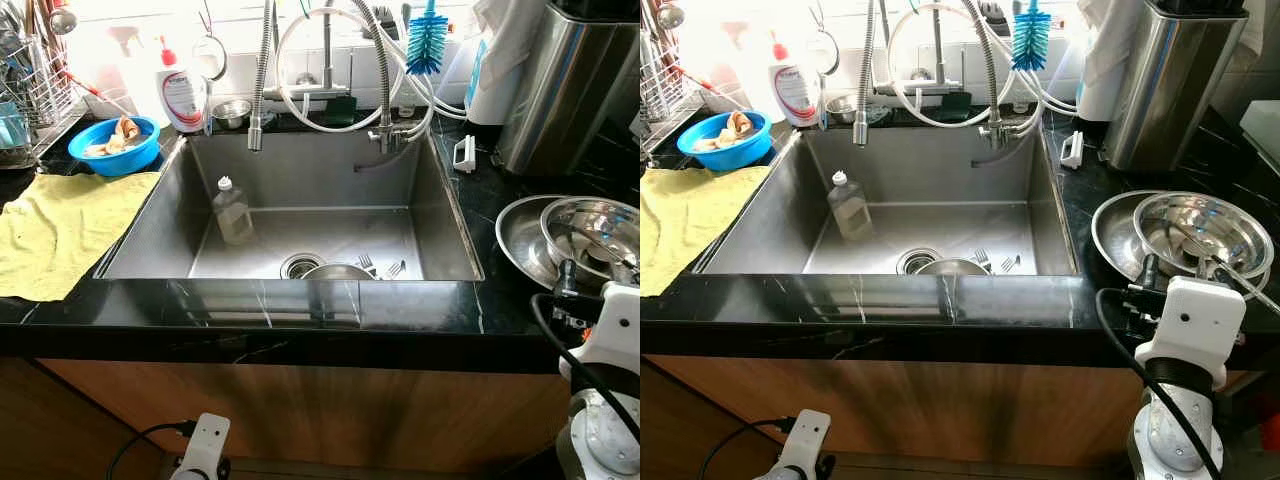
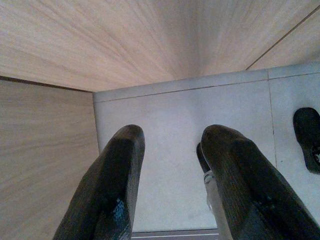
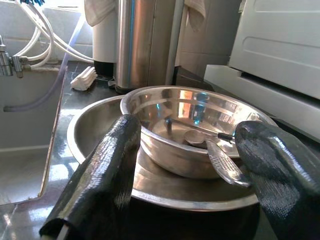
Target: Kitchen organization
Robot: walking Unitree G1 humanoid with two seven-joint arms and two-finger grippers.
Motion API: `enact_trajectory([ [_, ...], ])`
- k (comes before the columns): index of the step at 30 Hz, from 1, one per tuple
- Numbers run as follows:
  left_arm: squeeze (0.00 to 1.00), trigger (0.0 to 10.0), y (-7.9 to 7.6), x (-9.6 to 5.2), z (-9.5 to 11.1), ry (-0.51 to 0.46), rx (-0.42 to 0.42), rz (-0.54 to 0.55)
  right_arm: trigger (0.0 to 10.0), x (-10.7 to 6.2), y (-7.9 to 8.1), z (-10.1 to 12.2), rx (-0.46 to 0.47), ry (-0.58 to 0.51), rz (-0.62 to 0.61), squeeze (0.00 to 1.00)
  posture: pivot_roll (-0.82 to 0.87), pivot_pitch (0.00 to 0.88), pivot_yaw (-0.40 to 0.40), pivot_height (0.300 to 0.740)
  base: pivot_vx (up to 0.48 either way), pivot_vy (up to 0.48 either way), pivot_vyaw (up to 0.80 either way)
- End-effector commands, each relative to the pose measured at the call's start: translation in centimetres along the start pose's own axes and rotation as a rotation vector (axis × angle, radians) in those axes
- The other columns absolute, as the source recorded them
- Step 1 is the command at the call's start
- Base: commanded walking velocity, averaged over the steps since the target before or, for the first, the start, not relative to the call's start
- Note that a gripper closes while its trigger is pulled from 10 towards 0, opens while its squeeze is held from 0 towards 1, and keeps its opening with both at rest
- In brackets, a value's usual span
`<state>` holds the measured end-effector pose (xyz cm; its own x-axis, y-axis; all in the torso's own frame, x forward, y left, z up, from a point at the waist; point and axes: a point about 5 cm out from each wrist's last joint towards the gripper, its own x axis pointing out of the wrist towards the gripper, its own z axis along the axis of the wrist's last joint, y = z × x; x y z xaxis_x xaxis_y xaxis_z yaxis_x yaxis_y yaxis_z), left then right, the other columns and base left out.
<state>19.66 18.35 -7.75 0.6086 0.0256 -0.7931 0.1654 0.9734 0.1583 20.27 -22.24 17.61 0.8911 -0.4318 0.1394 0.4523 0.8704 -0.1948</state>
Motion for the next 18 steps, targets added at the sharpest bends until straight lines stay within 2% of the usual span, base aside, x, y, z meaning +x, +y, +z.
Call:
enact_trajectory([
  [1,0.0,10.0,0.33,-0.06,-0.26,0.01,0.011,0.008,1.3,0.07,0.29,-0.05,0.01,0.009,0.011,0.0,-0.21,0.0,0.069,0.74,0.0,0.0,0.0],
  [3,0.0,10.0,0.34,-0.06,-0.26,0.01,0.01,0.008,1.3,0.09,0.29,-0.05,0.013,0.01,0.009,0.0,-0.21,0.0,0.069,0.74,0.0,0.0,0.0],
  [4,0.0,10.0,0.33,-0.06,-0.26,0.01,0.011,0.008,0.0,0.1,0.3,-0.05,0.014,0.01,0.01,0.0,-0.21,0.0,0.069,0.74,0.0,0.0,0.0],
  [18,0.0,10.0,0.31,-0.06,-0.26,0.009,0.014,0.005,0.0,0.22,0.51,-0.06,0.019,0.023,0.01,0.0,-0.21,0.0,0.068,0.74,0.0,0.0,0.0],
])
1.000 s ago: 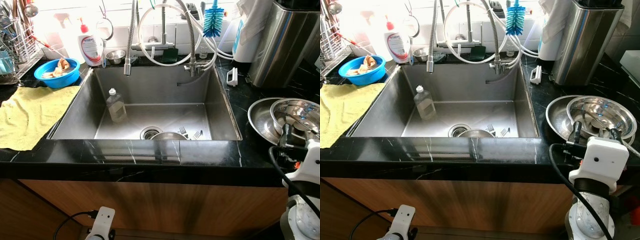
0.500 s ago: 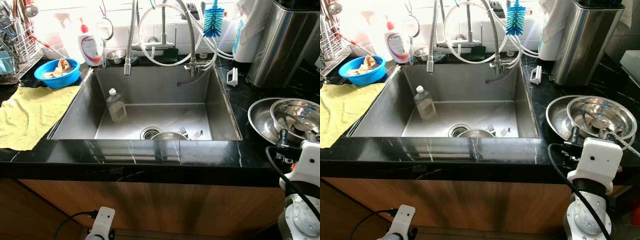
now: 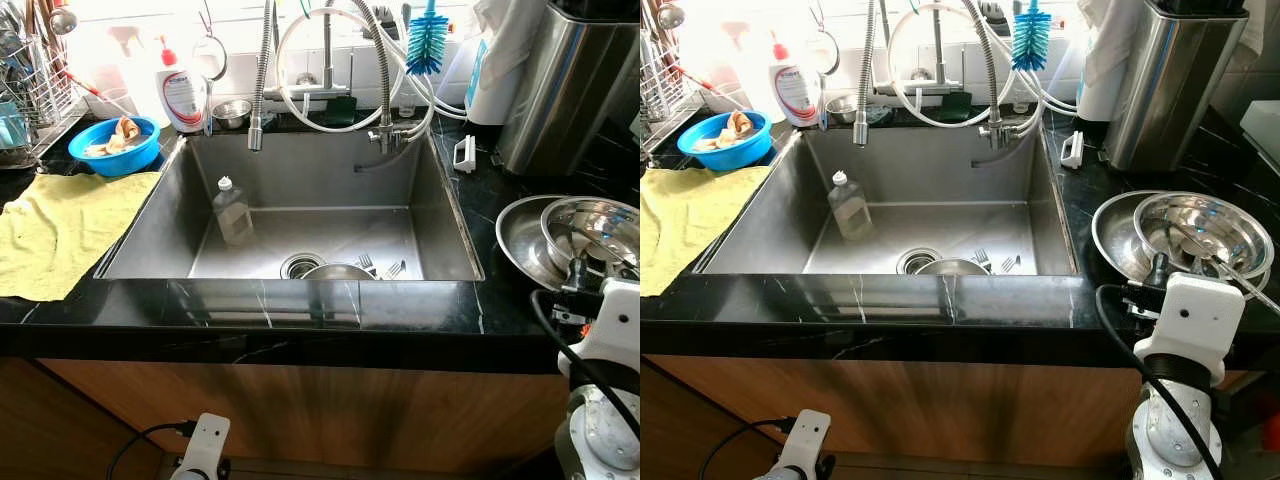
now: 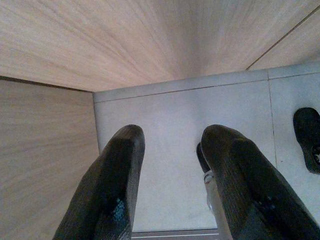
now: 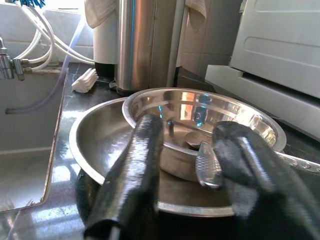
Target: Kitchen organization
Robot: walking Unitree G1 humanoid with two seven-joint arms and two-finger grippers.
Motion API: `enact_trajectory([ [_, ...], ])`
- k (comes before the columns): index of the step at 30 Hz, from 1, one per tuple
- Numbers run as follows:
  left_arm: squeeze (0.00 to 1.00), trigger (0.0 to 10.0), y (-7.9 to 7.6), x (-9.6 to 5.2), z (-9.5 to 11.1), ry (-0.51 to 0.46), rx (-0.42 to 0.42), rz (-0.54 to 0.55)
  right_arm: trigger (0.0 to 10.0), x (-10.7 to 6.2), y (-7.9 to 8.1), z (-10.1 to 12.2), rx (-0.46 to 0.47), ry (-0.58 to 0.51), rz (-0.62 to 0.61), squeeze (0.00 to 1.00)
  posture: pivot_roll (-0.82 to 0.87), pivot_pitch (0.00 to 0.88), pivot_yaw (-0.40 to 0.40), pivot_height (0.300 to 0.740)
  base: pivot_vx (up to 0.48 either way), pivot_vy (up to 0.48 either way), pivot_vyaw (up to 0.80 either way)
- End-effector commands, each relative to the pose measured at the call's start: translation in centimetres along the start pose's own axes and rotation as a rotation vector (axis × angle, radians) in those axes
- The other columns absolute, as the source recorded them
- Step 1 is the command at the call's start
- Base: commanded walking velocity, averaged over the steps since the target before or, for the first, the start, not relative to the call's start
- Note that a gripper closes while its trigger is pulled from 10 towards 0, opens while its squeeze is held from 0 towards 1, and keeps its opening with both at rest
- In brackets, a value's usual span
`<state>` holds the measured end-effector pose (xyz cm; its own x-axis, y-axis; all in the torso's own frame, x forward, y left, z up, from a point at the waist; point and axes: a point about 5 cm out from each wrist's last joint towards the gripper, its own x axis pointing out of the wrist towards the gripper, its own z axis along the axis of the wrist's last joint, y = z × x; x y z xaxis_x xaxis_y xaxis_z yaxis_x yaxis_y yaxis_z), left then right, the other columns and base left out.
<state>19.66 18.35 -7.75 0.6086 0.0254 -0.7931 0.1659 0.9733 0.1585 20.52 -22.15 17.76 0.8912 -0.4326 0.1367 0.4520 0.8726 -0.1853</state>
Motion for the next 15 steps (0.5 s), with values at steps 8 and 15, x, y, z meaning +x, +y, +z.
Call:
enact_trajectory([
  [8,0.0,10.0,0.33,-0.07,-0.3,0.009,0.014,0.007,0.0,0.29,0.37,-0.08,0.054,0.034,-0.003,0.0,-0.21,0.0,0.067,0.74,0.0,0.0,0.0],
  [15,0.0,10.0,0.36,-0.07,-0.28,0.009,0.014,0.008,0.0,0.46,0.52,0.36,0.065,0.024,0.005,0.0,-0.21,0.0,0.068,0.74,0.0,0.0,0.0],
])
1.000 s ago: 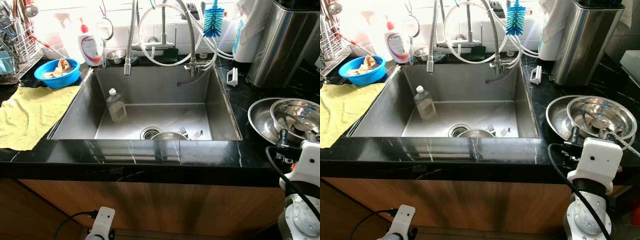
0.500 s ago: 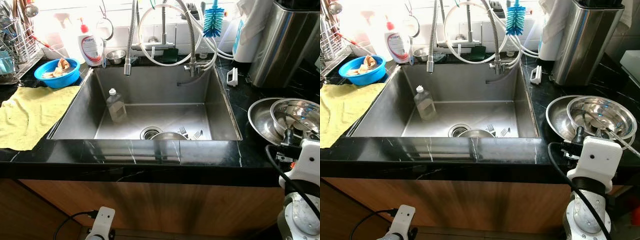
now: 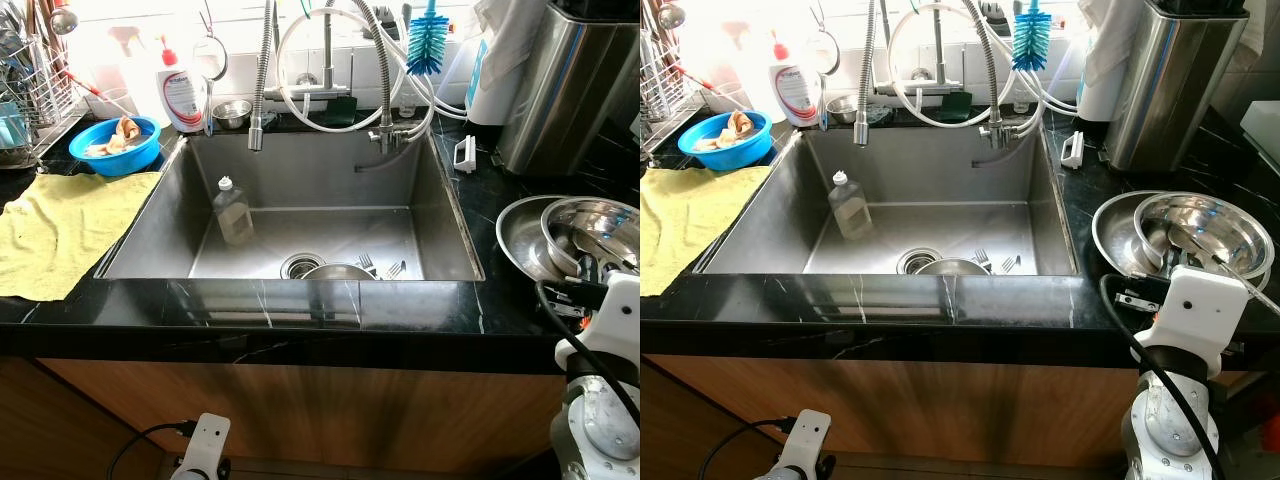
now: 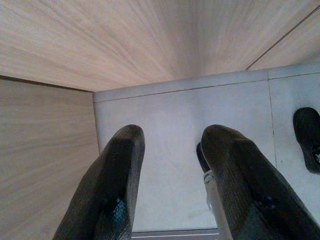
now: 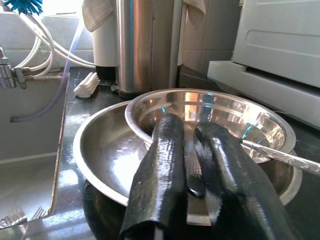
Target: Kitchen organization
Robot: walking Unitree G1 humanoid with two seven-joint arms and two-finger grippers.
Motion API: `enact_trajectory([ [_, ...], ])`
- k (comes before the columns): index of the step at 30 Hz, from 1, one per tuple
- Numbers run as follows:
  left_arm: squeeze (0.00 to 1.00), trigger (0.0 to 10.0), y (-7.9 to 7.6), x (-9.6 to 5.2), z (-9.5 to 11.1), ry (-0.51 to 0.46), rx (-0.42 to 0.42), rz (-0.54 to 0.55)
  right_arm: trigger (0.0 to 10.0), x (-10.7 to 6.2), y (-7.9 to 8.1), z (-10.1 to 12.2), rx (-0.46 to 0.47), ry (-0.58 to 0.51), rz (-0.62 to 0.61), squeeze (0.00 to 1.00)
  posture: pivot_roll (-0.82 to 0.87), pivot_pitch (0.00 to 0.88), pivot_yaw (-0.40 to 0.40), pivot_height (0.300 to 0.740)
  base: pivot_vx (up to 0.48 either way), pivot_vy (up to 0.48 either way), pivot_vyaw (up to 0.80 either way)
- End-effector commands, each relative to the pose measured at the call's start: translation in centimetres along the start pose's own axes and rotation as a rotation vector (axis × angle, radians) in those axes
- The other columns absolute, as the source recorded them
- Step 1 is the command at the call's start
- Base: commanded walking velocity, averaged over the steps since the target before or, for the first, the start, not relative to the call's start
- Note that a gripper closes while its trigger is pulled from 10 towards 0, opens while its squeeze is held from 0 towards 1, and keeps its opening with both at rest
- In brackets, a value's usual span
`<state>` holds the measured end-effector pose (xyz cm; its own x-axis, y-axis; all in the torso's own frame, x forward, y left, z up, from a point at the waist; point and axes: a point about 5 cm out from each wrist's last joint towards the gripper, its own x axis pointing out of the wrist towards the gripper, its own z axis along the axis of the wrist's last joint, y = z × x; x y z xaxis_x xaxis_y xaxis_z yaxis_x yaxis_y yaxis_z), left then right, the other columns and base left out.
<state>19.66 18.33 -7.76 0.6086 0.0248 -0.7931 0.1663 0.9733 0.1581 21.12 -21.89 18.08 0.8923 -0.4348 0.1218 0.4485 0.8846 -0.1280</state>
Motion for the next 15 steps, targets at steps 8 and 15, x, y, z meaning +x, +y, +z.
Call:
enact_trajectory([
  [8,0.0,10.0,0.4,-0.1,-0.2,0.008,0.015,0.008,0.0,0.4,-0.1,0.9,0.056,-0.011,-0.013,0.0,-0.21,0.0,0.068,0.74,0.0,0.0,0.0],
  [15,0.0,10.0,0.4,-0.1,-0.2,0.007,0.015,0.009,10.0,0.7,0.0,1.4,0.081,-0.015,-0.011,0.0,-0.21,0.0,0.069,0.74,0.0,0.0,0.0],
])
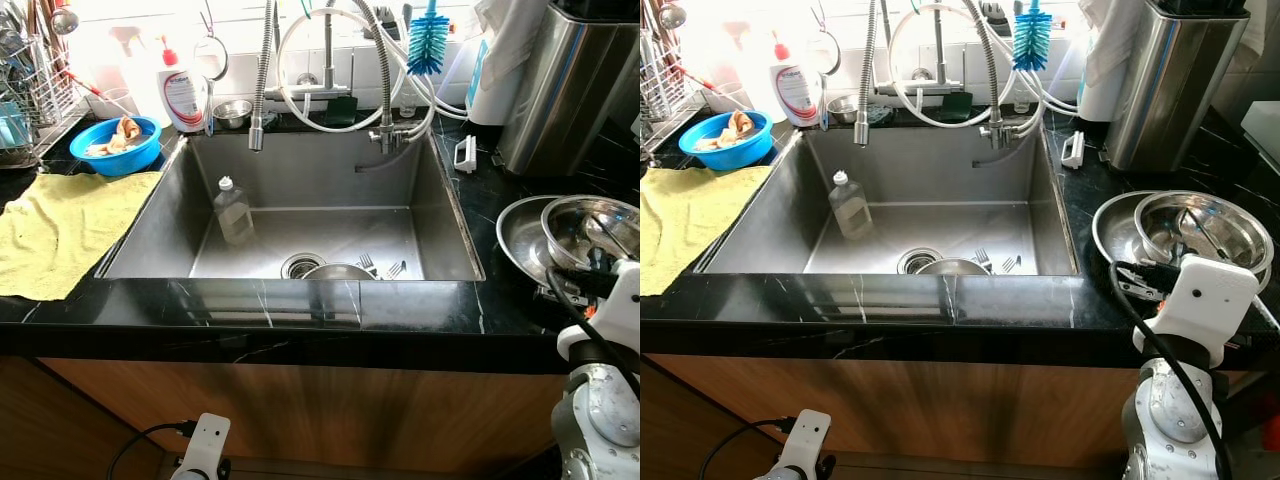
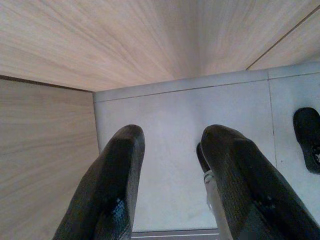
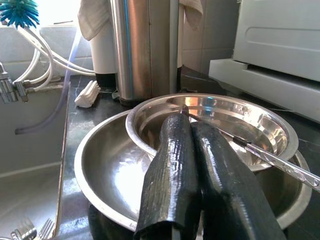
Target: Kitchen organization
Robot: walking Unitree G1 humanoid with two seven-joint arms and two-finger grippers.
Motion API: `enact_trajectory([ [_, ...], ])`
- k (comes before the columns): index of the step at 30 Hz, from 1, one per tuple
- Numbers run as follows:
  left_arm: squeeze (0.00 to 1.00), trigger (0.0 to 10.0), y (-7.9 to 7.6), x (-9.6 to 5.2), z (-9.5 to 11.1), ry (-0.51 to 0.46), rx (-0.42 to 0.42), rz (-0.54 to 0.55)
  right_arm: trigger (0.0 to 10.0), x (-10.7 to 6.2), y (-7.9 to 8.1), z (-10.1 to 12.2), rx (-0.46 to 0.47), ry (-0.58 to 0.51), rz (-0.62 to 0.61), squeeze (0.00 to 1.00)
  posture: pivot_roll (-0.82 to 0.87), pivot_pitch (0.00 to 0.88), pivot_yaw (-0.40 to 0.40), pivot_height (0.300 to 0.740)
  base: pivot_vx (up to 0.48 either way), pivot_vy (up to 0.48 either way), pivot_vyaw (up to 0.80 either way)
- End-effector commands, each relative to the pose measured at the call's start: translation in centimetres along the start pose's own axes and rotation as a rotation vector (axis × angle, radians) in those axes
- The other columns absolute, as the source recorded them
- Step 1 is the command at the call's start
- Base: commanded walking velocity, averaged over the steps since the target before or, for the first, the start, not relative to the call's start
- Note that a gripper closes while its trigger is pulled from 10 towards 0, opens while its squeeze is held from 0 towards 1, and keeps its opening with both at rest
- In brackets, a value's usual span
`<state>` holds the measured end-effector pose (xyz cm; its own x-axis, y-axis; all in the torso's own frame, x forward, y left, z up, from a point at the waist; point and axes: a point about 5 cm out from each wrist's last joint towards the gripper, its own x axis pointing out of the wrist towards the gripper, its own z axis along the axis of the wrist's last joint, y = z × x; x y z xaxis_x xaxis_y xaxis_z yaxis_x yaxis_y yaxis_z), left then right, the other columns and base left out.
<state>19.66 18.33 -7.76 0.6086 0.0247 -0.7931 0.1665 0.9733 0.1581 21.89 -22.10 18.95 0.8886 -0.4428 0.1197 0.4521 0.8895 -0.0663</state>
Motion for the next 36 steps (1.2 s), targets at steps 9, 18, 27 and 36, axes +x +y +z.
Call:
enact_trajectory([
  [9,0.0,10.0,0.4,-0.1,-0.2,0.006,0.016,0.009,10.0,0.1,0.7,2.0,0.068,-0.088,0.06,0.0,-0.21,0.0,0.07,0.74,0.0,0.0,0.0],
  [18,0.0,10.0,0.3,-0.1,-0.3,0.005,0.013,0.01,10.0,0.4,1.2,3.4,0.04,-0.168,0.102,0.0,-0.21,0.0,0.071,0.74,0.0,0.0,0.0],
  [27,0.0,10.0,0.3,-0.1,-0.2,0.0,0.008,0.013,10.0,0.7,2.2,3.0,-0.073,-0.146,0.281,0.0,-0.21,0.0,0.069,0.74,0.0,0.0,0.0],
  [36,0.0,10.0,0.3,0.0,-0.1,-0.002,0.001,0.017,10.0,0.7,3.0,2.4,-0.164,-0.13,0.513,0.0,-0.21,0.0,0.067,0.74,0.0,0.0,0.0],
])
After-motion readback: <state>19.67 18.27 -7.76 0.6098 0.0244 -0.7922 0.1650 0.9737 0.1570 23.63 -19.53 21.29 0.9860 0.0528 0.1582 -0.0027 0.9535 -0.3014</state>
